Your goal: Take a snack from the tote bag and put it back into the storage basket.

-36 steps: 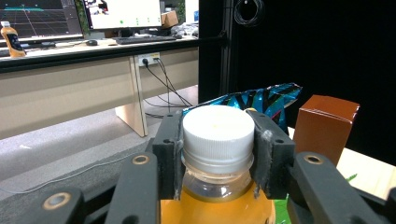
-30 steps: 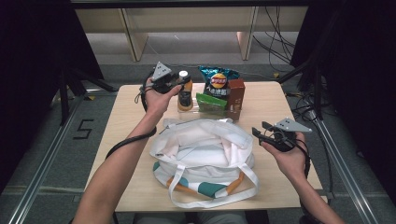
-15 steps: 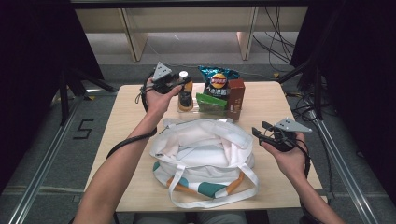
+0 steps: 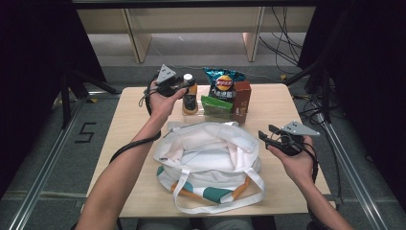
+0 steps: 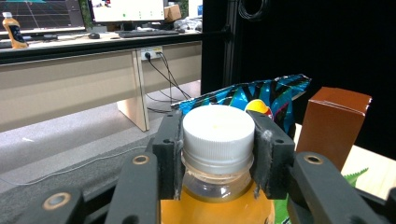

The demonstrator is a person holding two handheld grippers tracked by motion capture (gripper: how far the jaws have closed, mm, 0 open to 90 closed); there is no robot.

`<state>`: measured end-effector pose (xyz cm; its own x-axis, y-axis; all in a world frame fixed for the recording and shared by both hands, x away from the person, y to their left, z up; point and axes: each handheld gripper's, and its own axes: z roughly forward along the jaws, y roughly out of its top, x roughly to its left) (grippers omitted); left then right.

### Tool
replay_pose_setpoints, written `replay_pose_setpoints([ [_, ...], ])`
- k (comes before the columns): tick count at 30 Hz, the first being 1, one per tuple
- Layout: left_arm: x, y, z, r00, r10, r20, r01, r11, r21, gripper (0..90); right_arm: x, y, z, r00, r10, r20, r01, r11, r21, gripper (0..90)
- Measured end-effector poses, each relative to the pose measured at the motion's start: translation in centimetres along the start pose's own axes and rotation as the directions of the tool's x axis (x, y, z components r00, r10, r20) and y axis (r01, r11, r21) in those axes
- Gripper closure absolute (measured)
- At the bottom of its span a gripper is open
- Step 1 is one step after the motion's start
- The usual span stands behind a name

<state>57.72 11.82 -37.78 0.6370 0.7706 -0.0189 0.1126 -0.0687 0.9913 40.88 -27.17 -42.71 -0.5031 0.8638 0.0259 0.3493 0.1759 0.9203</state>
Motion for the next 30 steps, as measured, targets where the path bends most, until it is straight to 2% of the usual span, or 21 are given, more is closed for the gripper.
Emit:
replay_pose_setpoints([
  [3,-0.04,-0.18,0.04,1.0,0.002,0.001,-0.002,1.0,0.009,58.5,-0.14,0.05,0.02,0.9999,-0.016,-0.004,0.016,1.0,0.003,49.2],
  [7,0.05,-0.35,0.1,1.0,-0.004,0.004,0.004,0.9999,0.013,58.4,-0.12,0.03,0.08,0.9999,-0.013,-0.005,0.013,1.0,0.001,49.2],
  [8,0.06,-0.36,0.1,1.0,-0.003,0.004,0.003,0.9999,0.014,58.5,0.02,0.04,0.02,1.0,0.0,-0.004,0.0,1.0,0.005,49.2],
  [9,0.06,-0.36,0.09,1.0,-0.002,0.005,0.002,0.9999,0.014,58.4,-0.07,0.05,0.06,0.9999,-0.013,-0.006,0.013,1.0,0.002,49.2],
  [11,0.08,-0.37,0.08,1.0,-0.003,0.006,0.002,0.9999,0.015,58.4,-0.06,0.04,0.08,0.9999,-0.008,-0.013,0.008,1.0,0.004,49.2],
  [12,0.1,-0.38,0.07,1.0,-0.004,0.005,0.004,0.9999,0.016,58.4,-0.15,0.0,0.1,0.9997,-0.023,-0.003,0.023,1.0,-0.001,49.1],
  [15,0.12,-0.41,0.07,1.0,-0.004,0.003,0.004,0.9998,0.019,58.4,-0.08,0.0,0.14,0.9998,-0.012,-0.014,0.012,1.0,0.002,49.2],
  [16,0.11,-0.44,0.08,1.0,-0.004,0.003,0.004,0.9998,0.019,58.4,-0.16,0.01,0.1,0.9996,-0.027,-0.004,0.027,1.0,-0.003,49.2],
  [30,0.17,-0.87,0.17,1.0,-0.009,0.0,0.009,0.9993,0.037,58.4,-0.14,-0.01,0.14,0.9997,-0.023,-0.007,0.023,1.0,0.001,49.2],
])
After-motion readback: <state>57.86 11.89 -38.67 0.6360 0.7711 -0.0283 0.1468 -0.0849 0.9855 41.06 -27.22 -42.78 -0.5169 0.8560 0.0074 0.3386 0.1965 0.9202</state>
